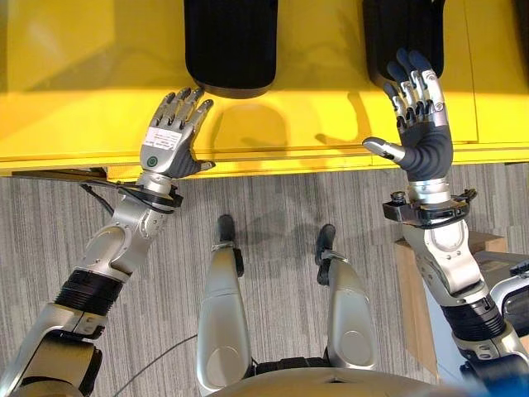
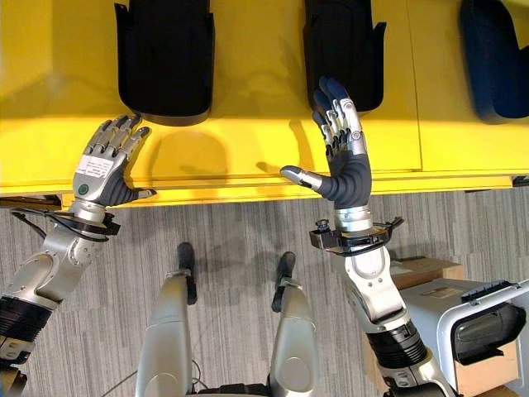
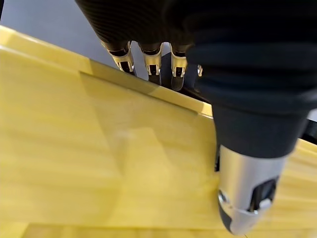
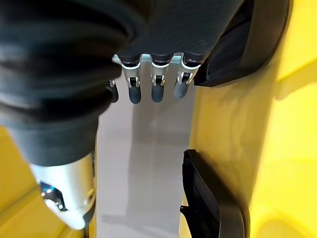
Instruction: Move parts from the plastic box to the shelf.
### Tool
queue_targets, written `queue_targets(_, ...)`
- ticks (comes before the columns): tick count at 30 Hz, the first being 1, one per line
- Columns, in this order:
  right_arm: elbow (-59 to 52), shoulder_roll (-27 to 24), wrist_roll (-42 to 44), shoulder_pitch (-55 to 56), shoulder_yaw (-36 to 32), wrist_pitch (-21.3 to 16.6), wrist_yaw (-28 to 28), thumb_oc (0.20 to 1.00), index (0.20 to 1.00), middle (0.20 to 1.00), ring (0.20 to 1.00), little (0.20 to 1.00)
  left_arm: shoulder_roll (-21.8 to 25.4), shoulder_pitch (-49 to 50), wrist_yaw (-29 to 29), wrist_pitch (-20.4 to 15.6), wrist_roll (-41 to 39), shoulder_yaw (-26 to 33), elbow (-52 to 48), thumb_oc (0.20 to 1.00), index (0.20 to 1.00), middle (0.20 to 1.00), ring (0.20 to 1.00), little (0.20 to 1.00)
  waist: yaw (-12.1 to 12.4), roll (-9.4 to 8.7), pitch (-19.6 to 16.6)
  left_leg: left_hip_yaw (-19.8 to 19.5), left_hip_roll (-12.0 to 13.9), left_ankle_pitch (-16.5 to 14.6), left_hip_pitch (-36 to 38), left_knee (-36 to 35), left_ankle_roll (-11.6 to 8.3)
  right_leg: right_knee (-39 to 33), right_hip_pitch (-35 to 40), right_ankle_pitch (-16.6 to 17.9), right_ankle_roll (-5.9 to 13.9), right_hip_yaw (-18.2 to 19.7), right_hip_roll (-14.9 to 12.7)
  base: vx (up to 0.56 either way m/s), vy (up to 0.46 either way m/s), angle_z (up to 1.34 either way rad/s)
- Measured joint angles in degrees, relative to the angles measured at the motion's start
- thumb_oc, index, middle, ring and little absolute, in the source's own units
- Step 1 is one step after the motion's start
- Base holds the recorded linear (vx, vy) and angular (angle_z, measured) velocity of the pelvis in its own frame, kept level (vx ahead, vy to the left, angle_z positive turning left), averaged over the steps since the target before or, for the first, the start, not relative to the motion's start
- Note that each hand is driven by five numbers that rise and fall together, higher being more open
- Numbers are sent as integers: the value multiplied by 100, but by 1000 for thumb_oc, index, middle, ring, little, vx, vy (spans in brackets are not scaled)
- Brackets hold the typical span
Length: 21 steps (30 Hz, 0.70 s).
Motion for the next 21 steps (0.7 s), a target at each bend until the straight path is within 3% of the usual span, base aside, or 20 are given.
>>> queue_targets(21,2,0,4,27,3,4,7,1000,1000,1000,1000,1000,0,-157,-37,27,-5,-195,1,1000,1000,1000,1000,1000,-1,0,0,65,-4,-17,-12,37,21,-43,-9,40,3,29,-11,0,0,0)
